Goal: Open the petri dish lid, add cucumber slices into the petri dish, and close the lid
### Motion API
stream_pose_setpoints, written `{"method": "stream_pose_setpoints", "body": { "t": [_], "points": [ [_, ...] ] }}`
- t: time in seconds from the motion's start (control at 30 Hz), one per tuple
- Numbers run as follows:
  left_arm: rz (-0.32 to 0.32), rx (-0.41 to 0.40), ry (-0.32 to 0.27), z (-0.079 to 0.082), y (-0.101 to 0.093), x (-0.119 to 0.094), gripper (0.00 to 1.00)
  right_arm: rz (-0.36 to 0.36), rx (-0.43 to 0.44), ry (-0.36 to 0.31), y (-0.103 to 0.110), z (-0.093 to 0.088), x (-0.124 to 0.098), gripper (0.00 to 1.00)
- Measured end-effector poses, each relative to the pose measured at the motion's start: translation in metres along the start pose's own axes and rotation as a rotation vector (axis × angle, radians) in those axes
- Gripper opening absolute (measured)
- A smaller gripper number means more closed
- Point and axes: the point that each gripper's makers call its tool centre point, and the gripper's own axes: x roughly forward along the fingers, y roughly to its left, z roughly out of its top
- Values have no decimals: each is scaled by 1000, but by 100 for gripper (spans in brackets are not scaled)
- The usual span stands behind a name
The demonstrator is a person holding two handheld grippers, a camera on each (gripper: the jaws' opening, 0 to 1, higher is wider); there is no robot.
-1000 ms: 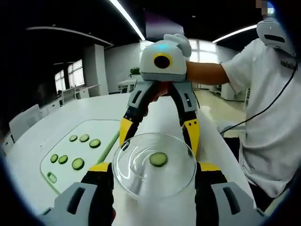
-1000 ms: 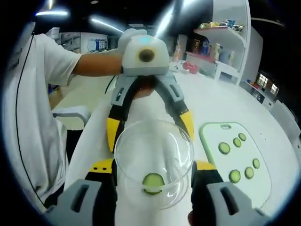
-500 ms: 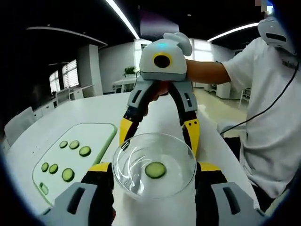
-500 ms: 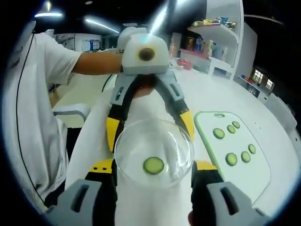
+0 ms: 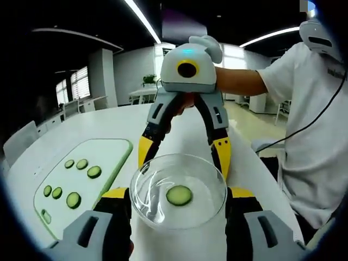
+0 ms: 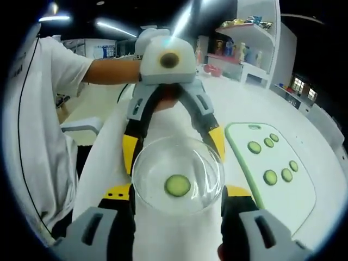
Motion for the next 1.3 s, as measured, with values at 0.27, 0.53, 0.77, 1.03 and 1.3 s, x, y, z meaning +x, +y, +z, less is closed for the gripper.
{"method": "stream_pose_setpoints", "body": {
  "t": [0.27,0.53,0.77,1.03,1.3],
  "points": [
    [-3,-7,3,-4,0,2,70,5,7,6,0,-4,3,63],
    [-8,-15,2,-9,1,6,70,9,13,16,-1,-10,6,63],
    [-12,-24,-1,-12,1,7,70,14,19,15,-1,-12,8,63],
    [-16,-36,-1,-16,1,8,70,23,25,15,-1,-14,12,63],
    [-22,-53,-12,-18,0,7,70,31,40,3,1,-15,13,63]
  ]
}}
